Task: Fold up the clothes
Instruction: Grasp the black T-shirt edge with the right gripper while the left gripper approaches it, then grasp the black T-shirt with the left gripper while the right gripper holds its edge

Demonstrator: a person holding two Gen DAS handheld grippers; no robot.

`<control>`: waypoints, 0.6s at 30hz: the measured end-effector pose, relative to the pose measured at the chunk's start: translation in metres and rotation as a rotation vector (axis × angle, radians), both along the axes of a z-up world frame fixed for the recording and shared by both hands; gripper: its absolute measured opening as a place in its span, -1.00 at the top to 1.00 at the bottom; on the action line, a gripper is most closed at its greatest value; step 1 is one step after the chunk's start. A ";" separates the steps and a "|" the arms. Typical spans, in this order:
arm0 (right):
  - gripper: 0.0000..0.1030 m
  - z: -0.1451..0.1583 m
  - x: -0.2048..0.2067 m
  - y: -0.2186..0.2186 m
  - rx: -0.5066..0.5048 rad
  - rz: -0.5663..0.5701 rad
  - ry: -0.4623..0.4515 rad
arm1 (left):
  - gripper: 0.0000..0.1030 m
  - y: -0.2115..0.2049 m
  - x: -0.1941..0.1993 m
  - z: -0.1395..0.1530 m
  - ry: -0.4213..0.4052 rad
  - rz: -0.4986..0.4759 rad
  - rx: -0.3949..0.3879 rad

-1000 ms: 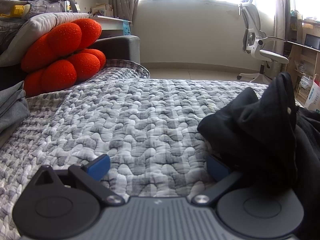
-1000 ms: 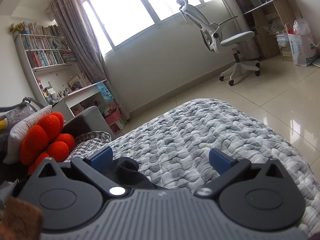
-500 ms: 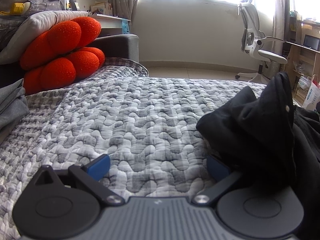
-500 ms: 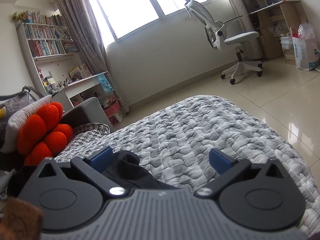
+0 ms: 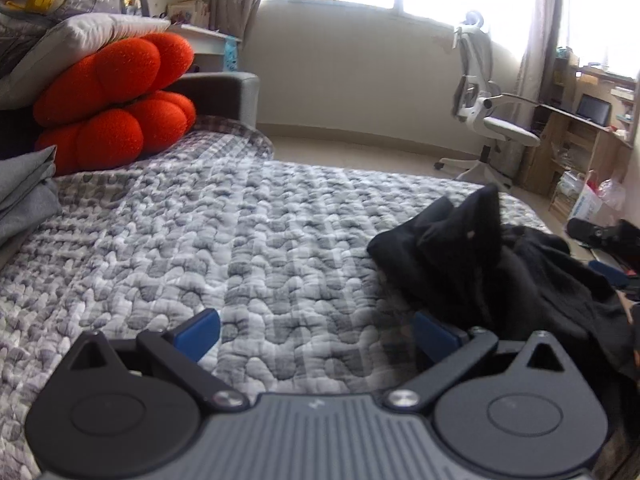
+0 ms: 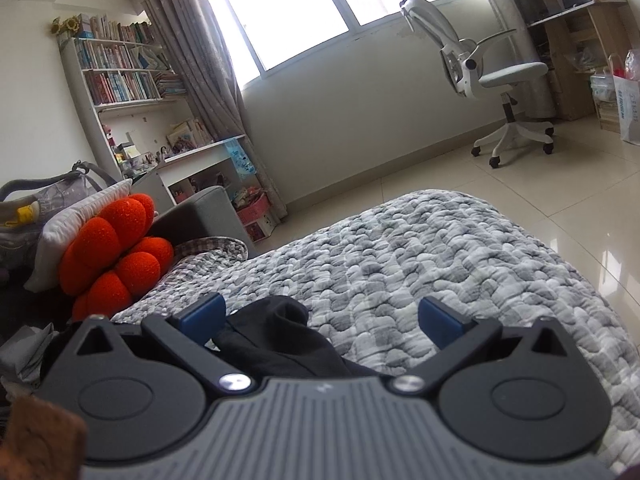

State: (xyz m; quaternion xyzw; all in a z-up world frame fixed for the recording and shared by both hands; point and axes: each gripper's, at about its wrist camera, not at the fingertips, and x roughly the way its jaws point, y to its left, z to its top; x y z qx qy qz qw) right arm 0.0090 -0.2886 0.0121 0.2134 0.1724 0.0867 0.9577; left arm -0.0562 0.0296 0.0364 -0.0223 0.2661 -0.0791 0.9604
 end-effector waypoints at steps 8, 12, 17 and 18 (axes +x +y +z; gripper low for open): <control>-0.88 0.016 0.030 0.042 -0.268 0.184 0.072 | -0.99 -0.033 0.033 -0.006 0.001 -0.101 0.020; 0.81 0.016 0.027 0.048 -0.352 0.170 0.106 | -0.95 -0.041 0.042 -0.012 0.003 -0.179 -0.054; 0.81 0.039 -0.036 0.015 -0.396 0.023 -0.033 | -0.86 -0.037 0.043 -0.011 0.018 -0.230 -0.132; 0.81 0.043 -0.047 0.004 -0.387 -0.010 -0.048 | -0.87 -0.037 0.043 -0.010 0.015 -0.238 -0.139</control>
